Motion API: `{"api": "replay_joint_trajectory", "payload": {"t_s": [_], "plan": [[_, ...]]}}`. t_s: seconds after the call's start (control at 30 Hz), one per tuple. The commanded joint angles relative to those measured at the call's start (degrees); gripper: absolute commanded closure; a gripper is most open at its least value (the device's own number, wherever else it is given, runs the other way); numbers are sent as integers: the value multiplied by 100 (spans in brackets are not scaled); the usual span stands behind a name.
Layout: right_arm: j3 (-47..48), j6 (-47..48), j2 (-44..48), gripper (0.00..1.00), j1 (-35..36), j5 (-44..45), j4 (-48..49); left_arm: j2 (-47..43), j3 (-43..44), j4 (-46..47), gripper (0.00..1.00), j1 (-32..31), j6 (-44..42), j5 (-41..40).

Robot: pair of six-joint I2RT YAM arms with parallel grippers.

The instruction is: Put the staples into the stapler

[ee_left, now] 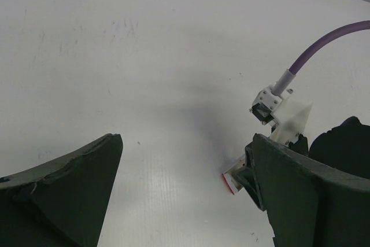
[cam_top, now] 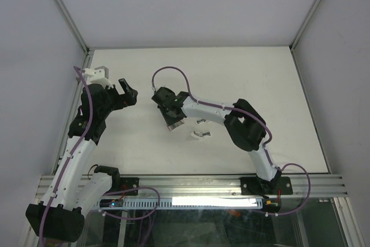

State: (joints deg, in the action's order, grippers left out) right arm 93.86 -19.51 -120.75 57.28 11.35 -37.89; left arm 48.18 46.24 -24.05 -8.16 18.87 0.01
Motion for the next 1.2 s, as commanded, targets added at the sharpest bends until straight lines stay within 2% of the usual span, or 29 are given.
{"api": "replay_joint_trajectory", "payload": {"t_s": [0.0, 0.7, 0.9, 1.03, 1.17], "plan": [[211, 115, -34, 69, 64, 79, 4, -56, 24, 217, 1, 36, -11, 17], [332, 221, -248, 75, 126, 229, -30, -63, 24, 215, 1, 48, -10, 53], [339, 180, -171, 82, 144, 313, -7, -70, 9, 212, 1, 43, -8, 84], [339, 118, 117, 84, 143, 298, 18, -82, -31, 292, 1, 45, -45, 326], [264, 130, 680, 85, 115, 305, 23, -81, -116, 535, 5, 12, -49, 965]]}}
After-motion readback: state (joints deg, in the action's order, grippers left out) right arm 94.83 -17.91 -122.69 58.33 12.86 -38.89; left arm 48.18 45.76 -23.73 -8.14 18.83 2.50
